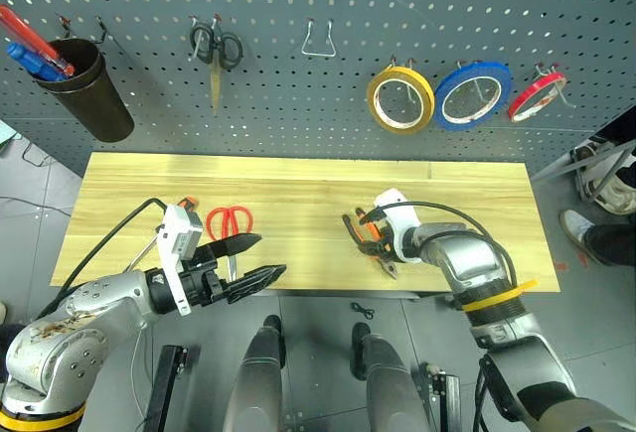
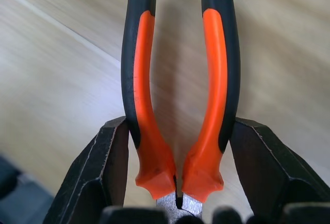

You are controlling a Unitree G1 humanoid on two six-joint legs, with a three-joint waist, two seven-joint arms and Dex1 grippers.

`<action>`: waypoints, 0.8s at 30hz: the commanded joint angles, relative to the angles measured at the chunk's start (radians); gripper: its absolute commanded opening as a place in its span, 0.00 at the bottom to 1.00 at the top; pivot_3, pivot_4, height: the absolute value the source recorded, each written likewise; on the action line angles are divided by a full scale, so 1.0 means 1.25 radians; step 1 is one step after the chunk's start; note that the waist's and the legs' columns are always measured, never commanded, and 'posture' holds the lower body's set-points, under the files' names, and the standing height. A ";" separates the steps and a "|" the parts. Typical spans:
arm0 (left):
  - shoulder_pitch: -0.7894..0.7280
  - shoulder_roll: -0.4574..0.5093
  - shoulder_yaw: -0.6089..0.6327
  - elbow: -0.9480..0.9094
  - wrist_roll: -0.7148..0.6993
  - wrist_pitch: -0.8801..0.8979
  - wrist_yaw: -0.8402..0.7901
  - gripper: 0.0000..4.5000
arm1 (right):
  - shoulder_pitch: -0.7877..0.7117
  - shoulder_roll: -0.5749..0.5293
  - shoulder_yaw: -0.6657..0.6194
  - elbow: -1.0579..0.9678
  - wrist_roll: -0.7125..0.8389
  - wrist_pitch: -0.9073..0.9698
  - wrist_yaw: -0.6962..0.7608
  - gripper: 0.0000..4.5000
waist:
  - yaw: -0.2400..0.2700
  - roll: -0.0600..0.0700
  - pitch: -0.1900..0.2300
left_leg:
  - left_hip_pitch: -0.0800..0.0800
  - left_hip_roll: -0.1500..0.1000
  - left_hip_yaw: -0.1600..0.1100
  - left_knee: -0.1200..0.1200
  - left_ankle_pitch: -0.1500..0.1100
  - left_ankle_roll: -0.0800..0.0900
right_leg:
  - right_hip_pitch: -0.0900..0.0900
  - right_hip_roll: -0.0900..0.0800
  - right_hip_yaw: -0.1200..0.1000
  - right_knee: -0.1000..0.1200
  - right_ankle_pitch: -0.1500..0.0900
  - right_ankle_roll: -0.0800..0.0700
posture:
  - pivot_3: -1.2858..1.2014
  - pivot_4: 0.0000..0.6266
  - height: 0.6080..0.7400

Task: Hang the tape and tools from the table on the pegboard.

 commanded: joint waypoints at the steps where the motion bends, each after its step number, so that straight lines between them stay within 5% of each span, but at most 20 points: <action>1: -0.052 -0.019 0.067 0.016 -0.105 0.014 0.062 1.00 | -0.052 0.046 -0.077 -0.226 0.082 -0.036 -0.002 0.58 | 0.000 0.000 0.000 | 0.000 0.000 0.000 0.000 0.000 0.000 | 0.000 0.000 0.000 0.000 0.000 0.000 | 0.60 0.60 1.00; 5: -0.150 -0.053 0.125 0.067 -0.258 0.028 0.178 1.00 | -0.190 0.141 -0.136 -0.273 0.080 -0.168 -0.099 0.58 | -0.004 0.000 0.000 | 0.000 0.001 -0.001 0.001 0.000 -0.001 | -0.001 0.002 0.000 0.002 0.001 0.000 | 0.60 0.58 1.00; 10: -0.293 -0.099 0.155 0.167 -0.357 -0.013 0.297 1.00 | -0.363 0.220 -0.173 -0.098 0.017 -0.479 -0.234 0.58 | 0.007 0.000 0.000 | 0.000 0.001 -0.001 0.001 0.001 -0.001 | 0.000 0.002 -0.001 0.001 0.001 0.000 | 0.60 0.57 1.00; 18: -0.371 -0.114 0.140 0.197 -0.376 -0.019 0.333 1.00 | -0.486 0.223 -0.178 0.263 -0.080 -0.870 -0.367 0.58 | 0.015 -0.001 -0.001 | 0.000 0.000 -0.001 0.000 0.002 -0.003 | 0.001 0.001 -0.001 0.000 0.006 -0.006 | 0.61 0.56 1.00; 24: -0.367 -0.105 0.140 0.185 -0.388 -0.015 0.336 1.00 | -0.503 0.225 -0.179 0.392 -0.091 -0.978 -0.383 0.58 | 0.013 -0.001 -0.001 | 0.001 0.000 -0.002 -0.006 0.006 -0.008 | 0.000 0.001 -0.001 -0.001 0.006 -0.007 | 0.62 0.55 1.00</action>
